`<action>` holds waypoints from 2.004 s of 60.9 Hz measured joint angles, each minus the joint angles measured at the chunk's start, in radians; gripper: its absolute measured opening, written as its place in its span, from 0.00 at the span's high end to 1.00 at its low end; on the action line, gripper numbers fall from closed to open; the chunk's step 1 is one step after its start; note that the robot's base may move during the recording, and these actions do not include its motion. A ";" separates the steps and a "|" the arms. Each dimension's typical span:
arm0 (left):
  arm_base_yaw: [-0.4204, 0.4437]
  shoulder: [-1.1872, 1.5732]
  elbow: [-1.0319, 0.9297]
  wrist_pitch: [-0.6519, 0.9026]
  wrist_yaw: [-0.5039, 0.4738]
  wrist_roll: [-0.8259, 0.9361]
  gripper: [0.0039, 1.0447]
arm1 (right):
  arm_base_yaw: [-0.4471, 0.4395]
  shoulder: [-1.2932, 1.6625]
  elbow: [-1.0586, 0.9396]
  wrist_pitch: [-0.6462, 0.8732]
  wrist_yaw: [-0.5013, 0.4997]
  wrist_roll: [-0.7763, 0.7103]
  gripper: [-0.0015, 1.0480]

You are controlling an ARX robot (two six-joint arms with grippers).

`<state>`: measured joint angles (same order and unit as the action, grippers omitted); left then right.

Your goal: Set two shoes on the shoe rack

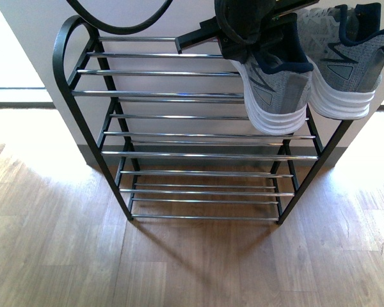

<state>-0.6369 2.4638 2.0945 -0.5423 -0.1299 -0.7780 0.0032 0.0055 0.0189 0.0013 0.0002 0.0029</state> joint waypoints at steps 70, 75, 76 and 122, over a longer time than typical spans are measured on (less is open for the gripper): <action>0.380 -1.151 -1.651 1.407 -0.113 0.764 0.86 | -0.001 -0.001 0.000 -0.001 0.000 0.000 0.09; 0.413 -1.207 -1.719 1.415 -0.089 0.762 1.00 | -0.001 -0.001 0.000 -0.001 0.000 0.000 0.09; 0.417 -1.213 -1.727 1.415 -0.085 0.764 0.99 | -0.001 -0.001 0.000 -0.001 -0.001 0.000 0.09; 0.631 -1.678 -2.025 1.248 0.120 0.768 0.99 | -0.001 -0.001 0.000 -0.001 0.000 0.000 0.09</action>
<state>-0.0063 0.7856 0.0696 0.7055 -0.0097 -0.0097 0.0025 0.0048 0.0189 0.0006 -0.0002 0.0029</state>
